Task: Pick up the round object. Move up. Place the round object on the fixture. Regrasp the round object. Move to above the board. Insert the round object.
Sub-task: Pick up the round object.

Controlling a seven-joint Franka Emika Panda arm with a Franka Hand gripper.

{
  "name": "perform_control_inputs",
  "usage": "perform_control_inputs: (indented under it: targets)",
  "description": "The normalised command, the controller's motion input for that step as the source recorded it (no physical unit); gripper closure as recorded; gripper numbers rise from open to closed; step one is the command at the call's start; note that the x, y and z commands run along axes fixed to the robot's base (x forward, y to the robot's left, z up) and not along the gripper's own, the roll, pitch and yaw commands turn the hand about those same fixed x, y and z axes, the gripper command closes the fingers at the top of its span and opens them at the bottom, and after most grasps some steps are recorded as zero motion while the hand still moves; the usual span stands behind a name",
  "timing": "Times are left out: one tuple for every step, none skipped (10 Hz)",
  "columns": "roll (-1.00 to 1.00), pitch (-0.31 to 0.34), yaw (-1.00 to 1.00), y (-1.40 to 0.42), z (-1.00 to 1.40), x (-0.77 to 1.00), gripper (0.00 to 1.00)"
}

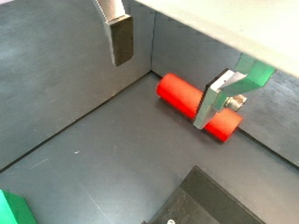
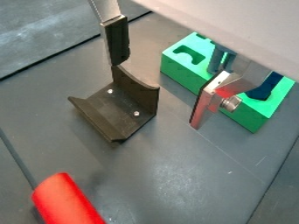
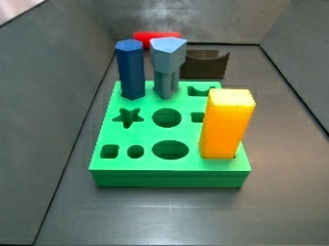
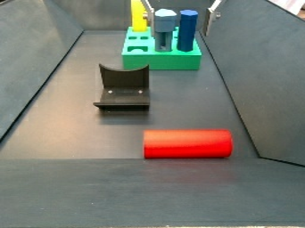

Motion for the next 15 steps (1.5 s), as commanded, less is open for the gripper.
perform_control_inputs:
  targets:
    - [0.04,0.000,-0.23,0.16,0.00,0.00,0.00]
    - [0.00,0.089,-0.91,0.08,-0.01,0.00,0.00]
    - [0.00,0.080,-1.00,0.00,-0.02,-0.01,0.00]
    - [0.00,0.076,-1.00,0.00,-0.02,0.00,0.00]
    - [0.00,0.076,-1.00,0.00,-0.03,0.00,0.00]
    - [0.00,0.080,-1.00,0.00,-0.04,0.00,0.00]
    - [0.00,0.084,-1.00,0.00,-0.05,0.00,0.00]
    - [0.00,0.130,-0.98,0.00,-0.15,-0.01,0.00]
    - [0.00,0.179,-0.93,0.04,-0.27,-0.05,0.00]
    - [0.00,0.180,-0.95,0.03,-0.28,-0.03,0.00]
    - [0.00,0.181,-0.94,0.03,-0.28,-0.03,0.00]
    - [0.00,0.180,-0.84,0.12,-0.28,-0.06,0.00]
    - [-0.02,0.150,-0.70,0.27,-0.20,-0.07,0.00]
    - [-0.03,0.107,-0.65,0.32,-0.11,-0.04,0.00]
    - [-0.06,0.049,-0.66,0.27,0.00,0.00,0.00]
